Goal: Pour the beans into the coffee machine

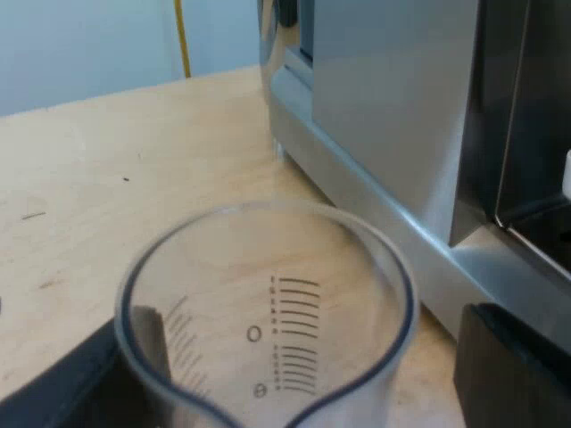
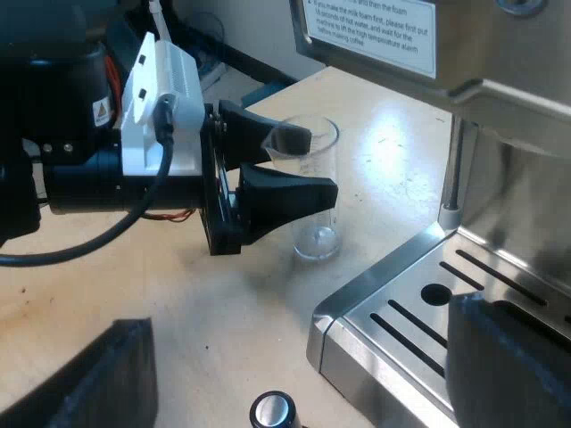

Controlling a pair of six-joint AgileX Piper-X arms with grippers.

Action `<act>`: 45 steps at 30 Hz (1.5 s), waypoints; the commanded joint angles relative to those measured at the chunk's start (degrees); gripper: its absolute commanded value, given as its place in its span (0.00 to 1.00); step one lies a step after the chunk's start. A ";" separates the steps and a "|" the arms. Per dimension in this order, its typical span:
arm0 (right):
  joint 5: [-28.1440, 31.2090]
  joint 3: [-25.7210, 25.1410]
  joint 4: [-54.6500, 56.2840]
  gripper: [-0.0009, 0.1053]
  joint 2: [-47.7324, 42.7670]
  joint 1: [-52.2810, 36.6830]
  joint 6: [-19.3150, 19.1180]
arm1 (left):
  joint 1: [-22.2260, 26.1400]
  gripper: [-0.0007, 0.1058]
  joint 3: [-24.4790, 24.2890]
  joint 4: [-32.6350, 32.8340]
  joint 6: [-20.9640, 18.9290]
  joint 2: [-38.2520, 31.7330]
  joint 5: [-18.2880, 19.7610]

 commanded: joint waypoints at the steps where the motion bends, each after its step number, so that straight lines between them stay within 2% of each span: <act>1: -0.37 -0.33 -0.86 0.65 0.07 0.08 -0.14 | -0.03 0.66 -0.04 -0.18 -2.02 0.65 0.50; 4: -0.37 -0.33 -0.86 0.65 0.07 0.08 -0.18 | -0.03 0.66 -0.04 0.19 -3.81 0.81 0.50; 10: -0.37 -0.33 -0.86 0.65 0.07 0.08 -0.18 | -0.03 0.66 -0.04 0.89 -4.60 0.65 0.50; 12: -0.37 -0.33 -0.86 0.65 0.07 0.08 -0.18 | -0.03 0.66 -0.04 5.75 -4.86 -0.86 0.10; 14: -0.37 -0.33 -0.86 0.65 0.07 0.08 -0.18 | -0.03 0.66 -0.04 11.63 -4.63 -2.87 -2.37; 17: -0.37 -0.33 -0.69 0.65 0.07 0.08 -0.18 | -0.03 0.66 -0.04 17.07 -2.42 -5.53 -4.11; 21: 0.04 -0.33 0.71 0.65 0.07 0.08 -0.18 | -0.03 0.66 -0.04 21.72 -2.39 -9.00 -4.92; 29: 2.17 -0.33 4.95 0.65 0.07 0.08 3.32 | -0.03 0.66 -0.04 34.78 -2.39 -20.19 -5.80; 30: 2.17 -0.33 5.18 0.65 0.07 0.08 3.41 | -0.03 0.66 -0.04 35.18 -2.39 -20.44 -5.80; 31: 2.17 -0.33 5.84 0.65 -0.11 0.08 3.42 | -0.03 0.66 -0.04 38.71 -2.39 -22.86 -5.80; 33: 2.17 -0.33 6.81 0.65 -0.41 0.08 3.40 | -0.03 0.66 -0.04 39.81 -2.39 -23.67 -5.80; 35: 2.17 -0.33 9.59 0.65 -1.87 0.08 3.40 | -0.26 0.66 -0.04 46.36 -2.39 -28.58 -5.80; 38: 2.17 -0.33 13.44 0.65 -4.12 0.08 3.40 | -1.45 0.66 -0.04 50.35 -2.39 -33.15 -6.25; 45: 2.17 -0.33 21.21 0.65 -10.74 0.08 3.67 | -4.81 0.66 -0.04 53.03 -2.39 -45.39 -9.23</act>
